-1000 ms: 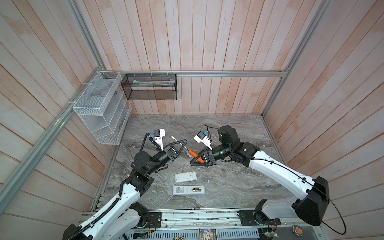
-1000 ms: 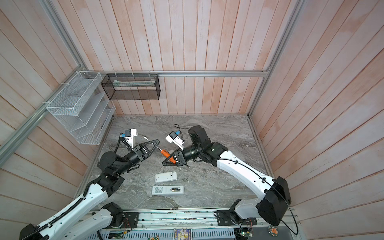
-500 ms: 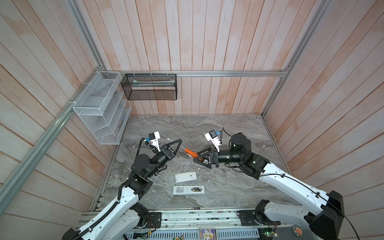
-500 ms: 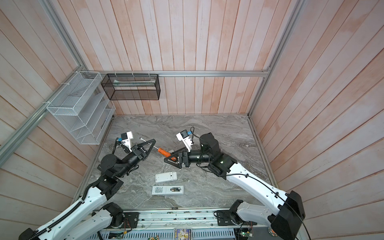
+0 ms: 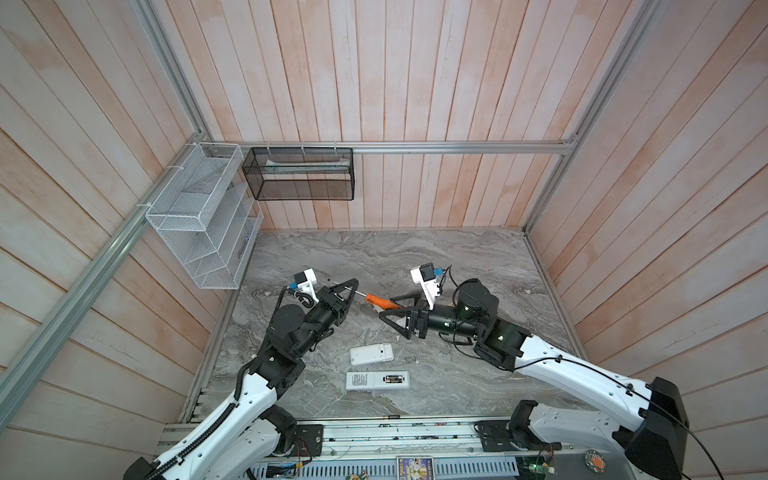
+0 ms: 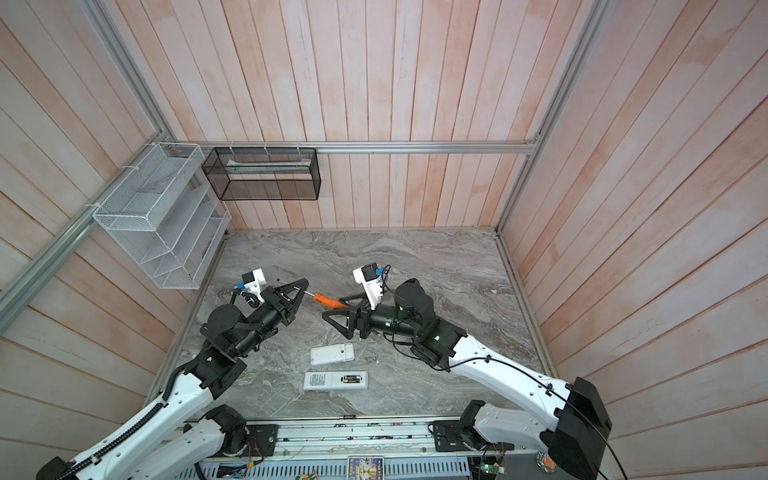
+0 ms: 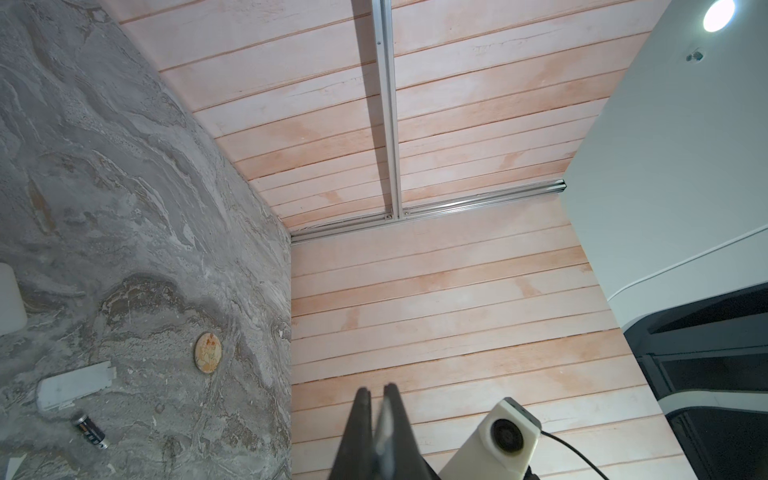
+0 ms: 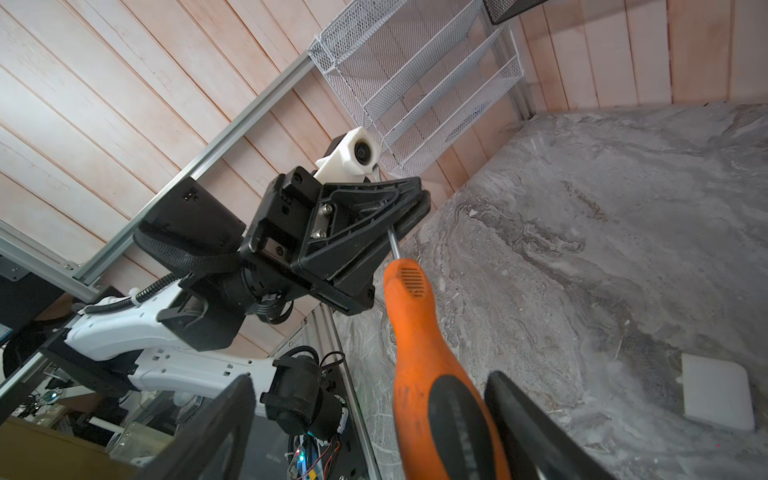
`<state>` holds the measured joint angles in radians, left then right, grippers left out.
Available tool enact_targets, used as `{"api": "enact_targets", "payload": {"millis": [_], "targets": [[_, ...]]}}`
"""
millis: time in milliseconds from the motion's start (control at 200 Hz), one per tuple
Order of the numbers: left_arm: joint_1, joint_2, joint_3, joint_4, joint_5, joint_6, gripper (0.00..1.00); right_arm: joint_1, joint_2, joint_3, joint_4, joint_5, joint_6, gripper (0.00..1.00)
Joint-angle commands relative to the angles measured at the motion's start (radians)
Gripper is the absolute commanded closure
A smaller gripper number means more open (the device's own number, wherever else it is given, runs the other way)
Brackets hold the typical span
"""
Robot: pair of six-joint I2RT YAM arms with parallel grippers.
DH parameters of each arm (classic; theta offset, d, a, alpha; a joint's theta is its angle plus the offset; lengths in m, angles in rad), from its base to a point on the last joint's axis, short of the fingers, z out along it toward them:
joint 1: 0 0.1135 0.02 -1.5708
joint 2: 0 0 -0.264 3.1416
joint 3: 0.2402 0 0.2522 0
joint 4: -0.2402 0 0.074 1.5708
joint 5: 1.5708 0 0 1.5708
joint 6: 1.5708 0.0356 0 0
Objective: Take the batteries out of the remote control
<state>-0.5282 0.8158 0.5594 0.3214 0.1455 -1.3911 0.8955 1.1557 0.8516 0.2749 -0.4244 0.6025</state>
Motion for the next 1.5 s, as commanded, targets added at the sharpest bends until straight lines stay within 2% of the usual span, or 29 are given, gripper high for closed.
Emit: {"api": "enact_targets", "payload": {"millis": [0,120,355,475,585,690,745,775,855,905,995,1065,1125,1215,1305,1355,1420,1495], "targets": [[0.003,-0.008,0.012,0.011,-0.029,-0.043,1.0,0.004,0.035,0.027,0.076,0.015,-0.009,0.36],[0.003,-0.013,0.008,0.007,-0.033,-0.049,1.0,0.001,0.049,0.029,0.097,0.026,-0.002,0.49],[0.004,-0.009,0.004,0.007,-0.026,-0.054,1.0,-0.003,0.065,0.033,0.124,0.035,0.011,0.61],[0.004,-0.008,0.0,0.012,-0.023,-0.062,1.0,-0.004,0.081,0.042,0.127,0.014,0.018,0.77],[0.007,-0.018,-0.006,0.003,-0.021,-0.061,1.0,-0.008,0.081,0.045,0.125,0.015,0.023,0.97],[0.027,-0.045,0.0,-0.068,0.0,-0.035,1.0,-0.029,0.052,0.056,0.068,0.019,0.015,1.0],[0.043,-0.074,0.004,-0.126,0.015,0.004,0.76,-0.057,0.023,0.061,0.009,0.008,0.024,1.0],[0.054,-0.093,0.013,-0.172,0.023,0.04,0.68,-0.087,0.009,0.071,-0.039,-0.012,0.031,1.0],[0.069,-0.147,0.063,-0.343,0.01,0.216,0.53,-0.193,-0.015,0.126,-0.235,-0.115,0.025,1.0],[0.078,-0.168,0.092,-0.423,0.017,0.326,0.45,-0.268,-0.007,0.191,-0.419,-0.192,-0.005,1.0],[0.1,-0.133,0.175,-0.57,0.105,0.595,0.42,-0.354,0.027,0.331,-0.767,-0.278,-0.116,1.0],[0.101,-0.053,0.251,-0.686,0.206,0.834,0.41,-0.373,0.061,0.415,-1.022,-0.258,-0.19,1.0],[0.099,0.011,0.303,-0.779,0.279,1.0,0.42,-0.373,0.077,0.451,-1.164,-0.248,-0.239,1.0],[0.067,0.078,0.362,-0.891,0.331,1.238,0.42,-0.371,0.062,0.445,-1.272,-0.205,-0.257,1.0],[-0.046,0.116,0.393,-0.985,0.304,1.521,0.38,-0.373,0.026,0.43,-1.321,-0.134,-0.267,1.0],[-0.094,0.137,0.39,-1.025,0.272,1.633,0.33,-0.379,0.017,0.428,-1.347,-0.103,-0.283,1.0],[-0.127,0.17,0.375,-1.084,0.288,1.775,0.29,-0.392,0.013,0.423,-1.364,-0.107,-0.302,1.0],[-0.151,0.199,0.335,-1.118,0.264,1.894,0.28,-0.396,0.012,0.419,-1.365,-0.107,-0.309,1.0]]}}
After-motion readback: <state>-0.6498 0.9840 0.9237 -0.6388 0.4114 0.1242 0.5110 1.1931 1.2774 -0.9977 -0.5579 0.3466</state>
